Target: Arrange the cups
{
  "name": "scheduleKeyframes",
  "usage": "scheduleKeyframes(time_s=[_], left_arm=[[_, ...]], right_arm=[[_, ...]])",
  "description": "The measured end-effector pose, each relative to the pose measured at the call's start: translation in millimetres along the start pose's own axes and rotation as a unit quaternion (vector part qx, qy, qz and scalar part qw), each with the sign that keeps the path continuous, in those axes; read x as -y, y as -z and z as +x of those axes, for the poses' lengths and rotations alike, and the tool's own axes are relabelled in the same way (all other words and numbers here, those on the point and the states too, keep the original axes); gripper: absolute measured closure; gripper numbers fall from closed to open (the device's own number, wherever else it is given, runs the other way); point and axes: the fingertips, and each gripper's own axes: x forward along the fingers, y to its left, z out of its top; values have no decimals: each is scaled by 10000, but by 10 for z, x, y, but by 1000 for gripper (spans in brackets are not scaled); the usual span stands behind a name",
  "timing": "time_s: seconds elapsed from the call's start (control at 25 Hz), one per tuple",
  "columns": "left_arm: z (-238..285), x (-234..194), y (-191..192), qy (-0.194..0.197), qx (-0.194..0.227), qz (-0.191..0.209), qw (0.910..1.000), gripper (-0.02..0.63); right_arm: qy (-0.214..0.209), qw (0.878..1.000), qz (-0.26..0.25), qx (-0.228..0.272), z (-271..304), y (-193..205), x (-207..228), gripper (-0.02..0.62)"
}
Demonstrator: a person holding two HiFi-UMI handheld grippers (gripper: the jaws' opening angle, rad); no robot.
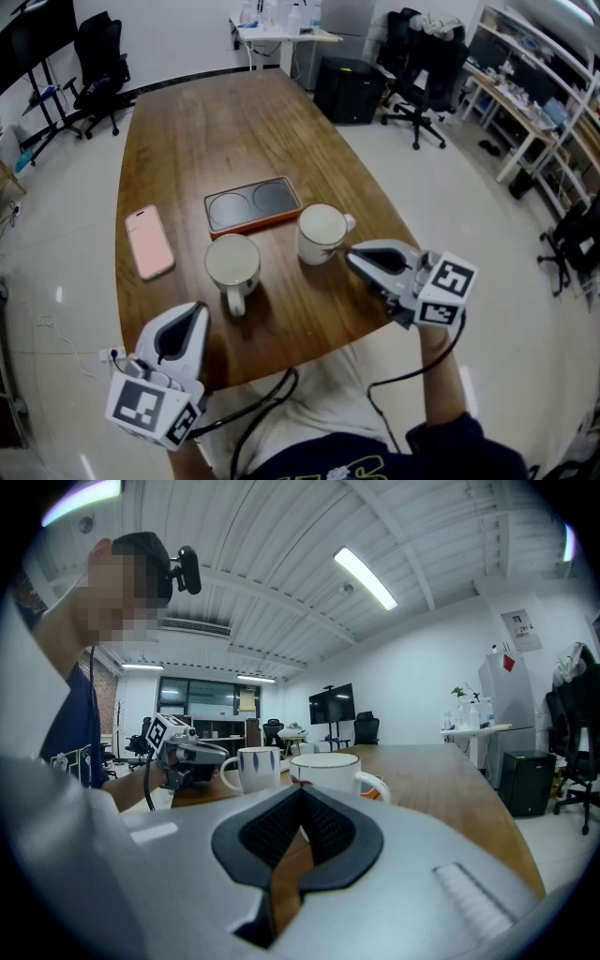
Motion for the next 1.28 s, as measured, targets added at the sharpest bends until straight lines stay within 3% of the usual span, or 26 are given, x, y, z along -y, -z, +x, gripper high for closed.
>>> scheduleKeyframes(time_s=[0.84, 1.28], left_arm=[[-4, -3, -4, -2, -8, -11, 10000, 603], [-6, -1, -18, -1, -11, -9, 10000, 603]], right_arm=[[-4, 10000, -7, 7, 3, -9, -9, 594], [-215, 9998, -44, -13, 21, -22, -64, 595]])
